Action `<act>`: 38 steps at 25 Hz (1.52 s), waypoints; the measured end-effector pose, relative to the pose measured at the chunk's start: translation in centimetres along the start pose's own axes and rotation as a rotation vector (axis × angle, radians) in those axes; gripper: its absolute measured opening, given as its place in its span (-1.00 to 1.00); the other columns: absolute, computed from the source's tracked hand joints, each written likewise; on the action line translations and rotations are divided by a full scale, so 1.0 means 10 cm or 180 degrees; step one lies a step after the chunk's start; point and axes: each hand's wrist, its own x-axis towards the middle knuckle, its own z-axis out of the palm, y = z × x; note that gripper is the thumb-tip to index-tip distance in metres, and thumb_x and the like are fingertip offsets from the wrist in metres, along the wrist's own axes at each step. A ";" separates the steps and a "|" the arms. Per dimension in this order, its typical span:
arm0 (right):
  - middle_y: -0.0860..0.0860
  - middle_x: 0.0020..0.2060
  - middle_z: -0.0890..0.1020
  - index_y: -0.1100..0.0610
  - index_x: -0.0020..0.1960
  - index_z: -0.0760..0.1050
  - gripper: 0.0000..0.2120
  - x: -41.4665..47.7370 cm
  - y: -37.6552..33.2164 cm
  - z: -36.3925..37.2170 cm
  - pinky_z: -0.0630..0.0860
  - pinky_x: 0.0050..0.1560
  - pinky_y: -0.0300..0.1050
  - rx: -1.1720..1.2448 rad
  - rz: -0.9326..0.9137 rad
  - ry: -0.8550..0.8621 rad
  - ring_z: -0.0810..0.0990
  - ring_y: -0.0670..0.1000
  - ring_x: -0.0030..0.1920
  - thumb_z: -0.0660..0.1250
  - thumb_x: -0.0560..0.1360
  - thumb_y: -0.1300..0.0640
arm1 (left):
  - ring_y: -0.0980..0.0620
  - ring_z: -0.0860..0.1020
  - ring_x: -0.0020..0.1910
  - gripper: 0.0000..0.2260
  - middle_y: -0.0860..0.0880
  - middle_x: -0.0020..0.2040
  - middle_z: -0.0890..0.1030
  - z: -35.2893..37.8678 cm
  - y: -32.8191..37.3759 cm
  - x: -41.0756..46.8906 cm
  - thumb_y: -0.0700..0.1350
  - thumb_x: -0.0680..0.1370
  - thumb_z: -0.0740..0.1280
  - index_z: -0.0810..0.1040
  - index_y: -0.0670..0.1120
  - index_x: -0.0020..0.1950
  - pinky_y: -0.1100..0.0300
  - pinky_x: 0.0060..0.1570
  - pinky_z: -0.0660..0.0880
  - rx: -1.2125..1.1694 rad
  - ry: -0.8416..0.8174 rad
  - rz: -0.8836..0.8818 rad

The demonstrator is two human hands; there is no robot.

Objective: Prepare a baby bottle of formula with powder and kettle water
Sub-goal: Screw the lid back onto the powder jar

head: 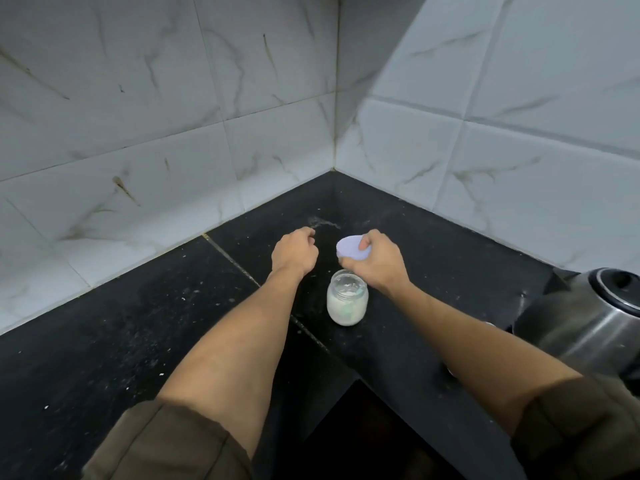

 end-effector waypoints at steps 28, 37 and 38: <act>0.04 0.26 0.59 0.07 0.43 0.50 -0.27 -0.42 0.40 0.28 0.54 0.20 0.03 -0.1362 -0.0492 -0.0070 0.56 0.13 0.21 0.38 0.43 -0.38 | 0.01 0.61 0.21 -0.23 0.10 0.17 0.68 0.61 -0.31 -0.50 0.09 0.18 0.59 0.52 0.15 0.40 -0.02 0.29 0.56 -0.0725 -0.1068 0.0173; -0.08 -0.16 0.59 0.03 -0.21 0.56 -0.81 -0.37 0.44 0.02 0.45 -0.18 -0.11 -0.0576 -0.0633 0.0347 0.55 -0.04 -0.11 0.40 0.45 -0.08 | 0.01 0.58 0.19 -0.03 0.12 0.17 0.64 0.61 -0.28 -0.48 0.35 -0.01 0.59 0.52 0.18 0.39 -0.04 0.24 0.57 -0.0521 -0.1088 0.0113; -0.06 0.02 0.62 0.02 0.01 0.61 -0.77 -0.35 0.40 0.01 0.51 -0.03 -0.09 -0.0529 -0.0683 0.0056 0.56 -0.01 0.05 0.40 0.42 -0.06 | 0.02 0.59 0.17 -0.06 0.12 0.16 0.64 0.61 -0.27 -0.48 0.35 -0.01 0.58 0.53 0.18 0.37 -0.04 0.23 0.57 -0.0505 -0.1084 0.0126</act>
